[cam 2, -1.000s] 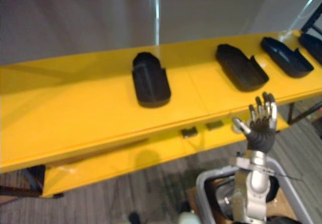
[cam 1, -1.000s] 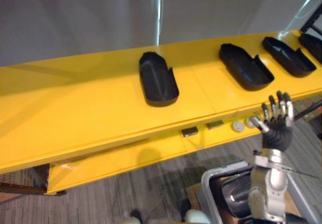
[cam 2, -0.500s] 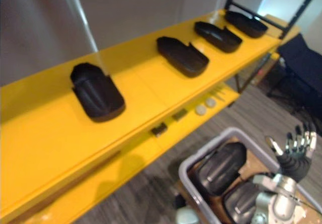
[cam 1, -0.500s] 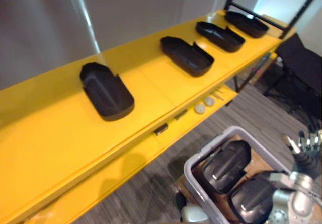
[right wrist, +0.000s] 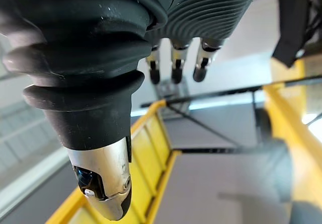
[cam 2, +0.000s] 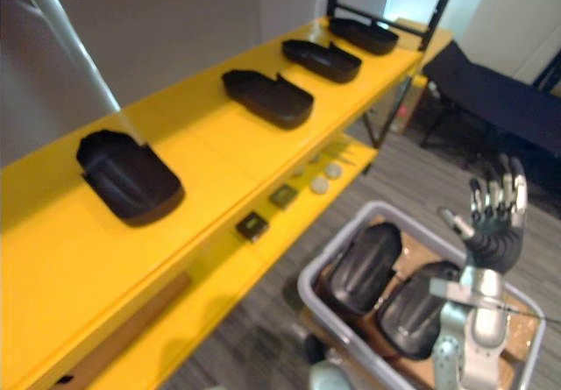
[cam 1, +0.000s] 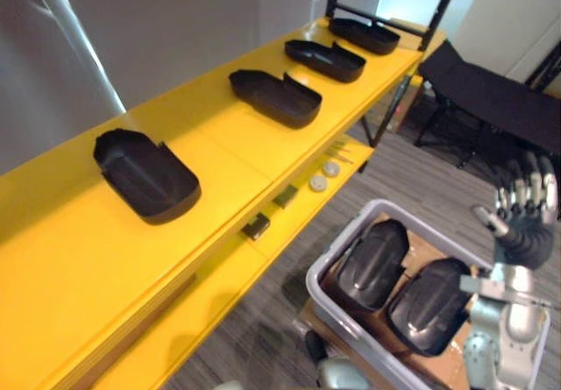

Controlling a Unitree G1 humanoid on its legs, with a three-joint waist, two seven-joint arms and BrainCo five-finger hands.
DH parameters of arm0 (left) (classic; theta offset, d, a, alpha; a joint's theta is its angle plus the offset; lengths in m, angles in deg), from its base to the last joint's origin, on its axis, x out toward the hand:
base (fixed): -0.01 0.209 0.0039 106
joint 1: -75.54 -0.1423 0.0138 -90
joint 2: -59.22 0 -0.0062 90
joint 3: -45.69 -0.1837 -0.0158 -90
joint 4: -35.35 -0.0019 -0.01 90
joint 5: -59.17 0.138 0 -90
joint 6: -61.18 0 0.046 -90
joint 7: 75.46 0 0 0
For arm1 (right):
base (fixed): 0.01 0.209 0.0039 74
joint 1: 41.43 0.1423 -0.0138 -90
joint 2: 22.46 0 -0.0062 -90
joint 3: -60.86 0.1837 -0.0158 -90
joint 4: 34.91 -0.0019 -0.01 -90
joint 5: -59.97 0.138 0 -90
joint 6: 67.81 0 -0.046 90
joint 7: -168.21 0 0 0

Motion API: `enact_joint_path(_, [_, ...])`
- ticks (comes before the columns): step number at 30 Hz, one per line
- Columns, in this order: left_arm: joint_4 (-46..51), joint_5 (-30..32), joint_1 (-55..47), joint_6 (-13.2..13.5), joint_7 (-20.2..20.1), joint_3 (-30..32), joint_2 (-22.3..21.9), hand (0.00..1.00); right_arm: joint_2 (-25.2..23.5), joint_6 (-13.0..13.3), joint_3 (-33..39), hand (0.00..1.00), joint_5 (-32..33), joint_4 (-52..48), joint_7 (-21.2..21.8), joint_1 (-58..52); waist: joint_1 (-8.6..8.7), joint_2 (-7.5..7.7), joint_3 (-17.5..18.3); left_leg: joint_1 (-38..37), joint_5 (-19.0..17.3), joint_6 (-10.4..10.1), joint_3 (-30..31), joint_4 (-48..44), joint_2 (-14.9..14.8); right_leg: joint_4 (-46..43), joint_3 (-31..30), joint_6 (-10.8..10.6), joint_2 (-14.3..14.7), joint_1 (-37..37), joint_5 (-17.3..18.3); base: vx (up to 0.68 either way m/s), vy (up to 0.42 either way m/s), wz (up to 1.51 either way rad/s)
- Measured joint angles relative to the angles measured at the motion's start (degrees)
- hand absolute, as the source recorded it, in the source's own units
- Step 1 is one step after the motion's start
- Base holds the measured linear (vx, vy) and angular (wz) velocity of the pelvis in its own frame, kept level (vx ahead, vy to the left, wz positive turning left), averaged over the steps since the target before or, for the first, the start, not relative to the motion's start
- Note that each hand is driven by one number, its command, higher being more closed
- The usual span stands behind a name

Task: Walk over and take plastic housings, then place them on the shelf

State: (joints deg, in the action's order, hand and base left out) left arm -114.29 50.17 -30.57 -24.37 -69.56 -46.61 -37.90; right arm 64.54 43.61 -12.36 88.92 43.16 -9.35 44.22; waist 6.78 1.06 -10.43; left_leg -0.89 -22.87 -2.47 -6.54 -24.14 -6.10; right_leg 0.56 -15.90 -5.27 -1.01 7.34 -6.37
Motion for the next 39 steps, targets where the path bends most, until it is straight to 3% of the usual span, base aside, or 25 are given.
enact_joint_path(3, [0.3, 0.0, 0.2, 3.9, 0.2, 0.0, 0.0, 0.00, 0.0, -2.2, -3.2, 0.00, 0.2, 2.2, -1.7, 1.2, -1.57, 0.84, -0.3, 0.2, -0.2, 0.1, 0.7, 0.5, 1.0, -1.0, 0.2, -0.8, -0.8, 0.6, -0.6, -0.06, 0.037, 0.06])
enact_joint_path(6, [1.2, 0.6, 0.2, 5.0, 0.6, -0.3, -0.3, 0.00, -0.5, -3.8, -5.1, 0.00, 1.9, 4.6, -2.8, 0.0, -1.68, 0.66, -0.5, 2.3, -1.3, 0.3, 1.3, -2.3, 1.3, -2.8, 0.4, -1.0, -0.9, 1.9, -0.7, -0.05, 0.042, 0.09])
enact_joint_path(10, [4.7, 2.9, 0.2, 5.0, 0.7, -2.1, 1.1, 0.00, -4.0, -3.5, -8.3, 0.00, 1.8, 5.9, -4.4, -5.0, -1.95, 0.88, -3.3, 4.0, -5.0, 1.0, 1.1, -9.9, 0.6, -5.4, -2.1, -2.2, 0.8, 2.8, -1.5, -0.09, 0.066, -0.33])
enact_joint_path(12, [6.9, 3.4, 0.3, 4.6, 0.8, -3.6, 2.6, 0.00, -5.6, -1.9, -10.0, 0.00, 1.8, 5.7, -4.4, -8.7, -2.02, 1.66, -4.9, 5.1, -7.6, 2.2, -1.1, -14.8, 0.3, -5.3, -4.7, -2.5, 1.5, 3.0, -2.0, -0.26, 0.131, -0.73])
enact_joint_path(13, [7.5, 3.8, 0.3, 4.1, 0.8, -4.0, 3.0, 0.00, -5.9, -1.5, -10.1, 0.00, 1.8, 5.5, -4.4, -10.8, -1.96, 1.89, -5.1, 6.0, -8.2, 2.9, -2.2, -16.2, 0.1, -4.4, -4.8, 0.5, 1.6, 3.5, -1.3, -0.35, 0.165, -0.77])
enact_joint_path(14, [8.1, 4.7, 0.4, 3.2, 0.8, -4.3, 3.4, 0.00, -6.1, -1.5, -10.3, 0.00, 1.8, 5.5, -4.3, -12.5, -1.98, 2.21, -5.4, 5.9, -8.2, 3.5, -3.4, -16.1, 0.0, -4.2, -4.0, 4.8, 1.3, 3.9, 1.2, -0.35, 0.167, -0.81])
enact_joint_path(15, [8.5, 5.0, 0.4, 2.2, 0.9, -5.0, 3.9, 0.00, -6.2, -1.2, -11.1, 0.00, 1.8, 5.4, -3.6, -14.3, -1.89, 1.51, -5.6, 5.9, -7.4, 4.7, -6.0, -15.1, -0.7, -5.4, -1.5, 5.8, 0.6, 5.5, 3.4, -0.26, 0.144, -0.91])
enact_joint_path(16, [8.5, 5.0, 0.6, 1.4, 1.1, -5.1, 3.9, 0.00, -6.2, -0.6, -11.8, 0.00, 1.8, 5.3, -3.0, -14.9, -1.78, 1.79, -5.6, 5.8, -6.8, 5.8, -7.9, -14.3, -0.9, -7.3, 1.8, 3.8, 0.2, 6.9, 2.8, -0.22, 0.139, -0.96])
enact_joint_path(17, [8.5, 5.0, 0.8, 0.7, 1.2, -5.4, 3.9, 0.00, -6.2, 0.1, -12.2, 0.00, 1.8, 5.2, -2.4, -15.3, -1.64, 1.84, -5.5, 5.7, -6.1, 6.4, -9.5, -13.2, -1.2, -9.2, 4.6, 3.3, 0.2, 7.7, 2.5, -0.16, 0.141, -0.91])
enact_joint_path(19, [7.9, 4.9, 1.9, -0.9, 1.2, -6.5, 4.1, 0.00, -6.5, 1.5, -12.5, 0.00, 1.8, 5.2, -2.0, -15.4, -1.72, 1.22, -5.7, 4.1, -2.3, 6.8, -13.8, -7.8, -1.3, -14.4, 10.7, 4.5, 0.0, 7.4, 3.6, -0.09, 0.129, -0.90])
enact_joint_path(23, [6.7, 4.3, 2.5, -1.3, 1.0, -7.2, 4.5, 0.00, -7.4, 2.4, -13.6, 0.00, 1.8, 5.0, -1.3, -13.7, -1.88, 0.98, -5.7, 2.7, 2.6, 7.0, -19.1, 0.0, -2.3, -20.1, 17.5, 5.7, -2.1, 4.0, 7.5, -0.01, 0.052, -0.78])
enact_joint_path(26, [6.6, 2.3, 2.2, -1.0, 0.4, -7.5, 5.3, 0.00, -8.3, 2.3, -15.1, 0.00, 1.7, 5.0, -2.7, -12.2, -3.07, 1.39, -5.5, 2.0, 2.9, 6.7, -22.2, 0.1, -3.9, -21.8, 20.9, 6.0, -5.6, -0.6, 7.5, -0.01, -0.064, -0.63])
enact_joint_path(27, [6.4, 2.1, 1.1, -0.7, 0.3, -7.3, 5.5, 0.00, -8.6, 2.2, -16.1, 0.00, 1.6, 5.0, -3.3, -11.8, -3.02, 1.82, -5.2, 2.0, 2.9, 6.6, -22.5, -0.3, -3.9, -21.0, 20.9, 5.8, -6.8, -2.3, 5.6, 0.00, -0.100, -0.53])
enact_joint_path(30, [4.3, 1.2, 0.3, 0.4, 0.1, -4.8, 4.7, 0.00, -8.9, 0.8, -17.2, 0.00, 1.6, 5.3, -3.8, -11.3, -4.46, 2.15, -5.0, 2.0, 5.1, 4.2, -20.5, 1.2, -3.8, -15.3, 22.0, 3.7, -5.7, -2.8, 3.6, 0.00, -0.139, -0.70])
enact_joint_path(35, [4.8, -0.9, -0.5, 3.2, -0.8, -2.7, 4.5, 0.00, -9.2, -0.4, -17.4, 0.00, 1.7, 5.3, -3.8, -12.9, -4.19, 3.09, -5.4, 7.0, 7.7, 2.6, -19.5, 2.5, -4.3, -8.7, 23.8, 2.0, -4.8, -1.3, 3.1, -0.06, -0.155, -0.09])
enact_joint_path(39, [7.5, -2.5, 0.5, 5.4, -1.1, -1.7, 3.7, 0.00, -7.0, -0.5, -17.2, 0.00, 1.1, 9.3, -5.2, -5.2, -4.40, 2.65, -11.0, 11.3, 10.1, 1.7, -18.1, 1.0, -3.6, -4.0, 24.9, 0.0, -4.8, 0.2, 3.4, -0.19, -0.194, -0.02])
